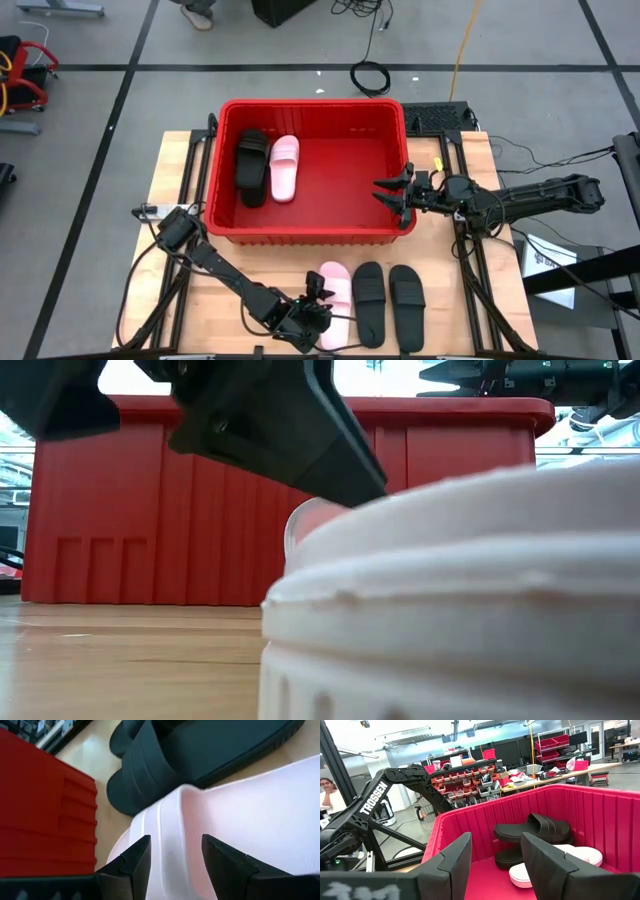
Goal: Pick and place slides into bin
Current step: Put the pink slipper into the pink slipper
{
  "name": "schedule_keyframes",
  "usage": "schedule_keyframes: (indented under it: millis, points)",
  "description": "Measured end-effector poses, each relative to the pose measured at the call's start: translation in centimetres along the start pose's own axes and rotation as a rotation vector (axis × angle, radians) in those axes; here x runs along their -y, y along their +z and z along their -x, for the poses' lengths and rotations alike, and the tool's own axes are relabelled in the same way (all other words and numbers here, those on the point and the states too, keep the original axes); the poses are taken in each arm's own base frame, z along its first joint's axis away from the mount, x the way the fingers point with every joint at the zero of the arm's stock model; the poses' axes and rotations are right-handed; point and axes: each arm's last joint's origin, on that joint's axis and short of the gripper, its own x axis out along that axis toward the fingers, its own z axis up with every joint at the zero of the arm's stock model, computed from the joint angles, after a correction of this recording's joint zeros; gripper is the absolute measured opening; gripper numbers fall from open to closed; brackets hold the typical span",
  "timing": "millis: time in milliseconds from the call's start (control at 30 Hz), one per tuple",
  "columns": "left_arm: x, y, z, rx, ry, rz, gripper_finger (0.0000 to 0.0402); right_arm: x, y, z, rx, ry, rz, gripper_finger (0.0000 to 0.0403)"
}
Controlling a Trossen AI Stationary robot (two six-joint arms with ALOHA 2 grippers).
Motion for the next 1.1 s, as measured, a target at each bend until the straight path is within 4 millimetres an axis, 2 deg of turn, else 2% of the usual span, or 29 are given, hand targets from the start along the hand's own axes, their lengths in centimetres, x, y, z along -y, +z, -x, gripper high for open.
schedule_keyframes:
  millis: [267, 1100]
  points:
    - [-0.7, -0.7, -0.5, -0.067, 0.022, 0.035, 0.0175, 0.0, 0.0, 0.0, 0.000, 0.000, 0.000, 0.0164]
    - [-2.4, -0.8, -1.7, -0.089, 0.052, 0.150, 0.0174, 0.0, 0.0, 0.0, -0.001, 0.000, 0.018, 0.0164]
